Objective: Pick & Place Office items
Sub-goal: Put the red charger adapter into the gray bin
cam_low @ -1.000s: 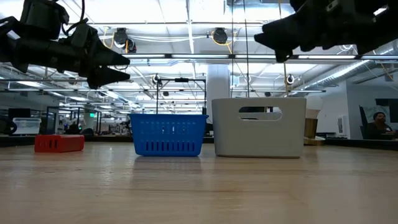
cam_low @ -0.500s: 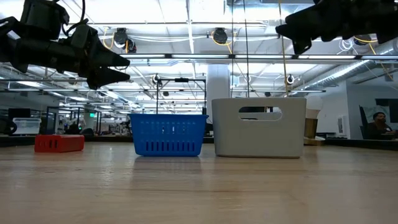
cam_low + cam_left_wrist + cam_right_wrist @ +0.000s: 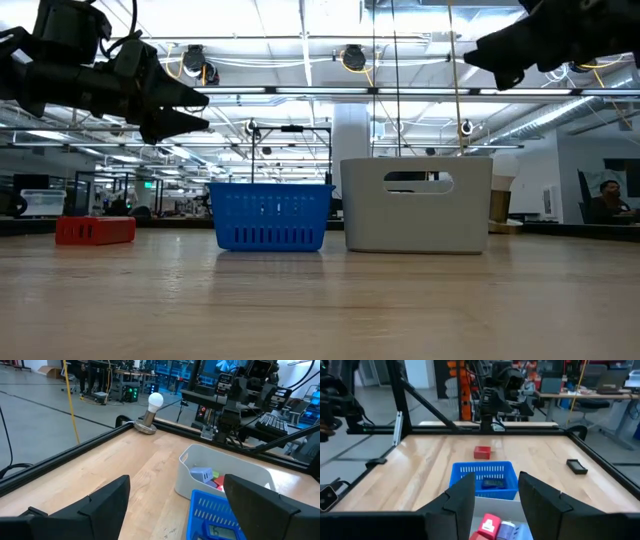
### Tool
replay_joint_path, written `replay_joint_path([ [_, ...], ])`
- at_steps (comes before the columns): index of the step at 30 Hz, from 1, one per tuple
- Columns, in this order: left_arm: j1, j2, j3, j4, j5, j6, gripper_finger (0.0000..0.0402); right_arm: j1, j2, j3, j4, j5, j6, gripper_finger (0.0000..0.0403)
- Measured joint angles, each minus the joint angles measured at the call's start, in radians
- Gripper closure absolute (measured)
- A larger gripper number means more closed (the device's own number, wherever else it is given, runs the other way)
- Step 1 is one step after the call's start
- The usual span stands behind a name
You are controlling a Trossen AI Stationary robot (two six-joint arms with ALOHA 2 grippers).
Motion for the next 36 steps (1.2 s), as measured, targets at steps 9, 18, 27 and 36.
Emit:
replay_joint_path([
  [9,0.0,0.0,0.0,0.004,0.0,-0.144,0.0093,0.0,-0.124,-0.108,0.041,-0.004,0.035,0.0259],
  [18,0.0,0.0,0.0,0.05,-0.032,-0.358,0.0087,0.001,-0.253,-0.166,-0.016,-0.006,0.079,0.0259],
  [27,0.0,0.0,0.0,0.052,-0.064,-0.323,0.0074,0.001,-0.333,-0.191,-0.01,-0.006,0.079,0.0259],
  [36,-0.037,0.0,0.0,0.015,0.069,-0.347,0.0098,0.001,-0.336,-0.191,-0.043,-0.004,0.077,0.0259],
])
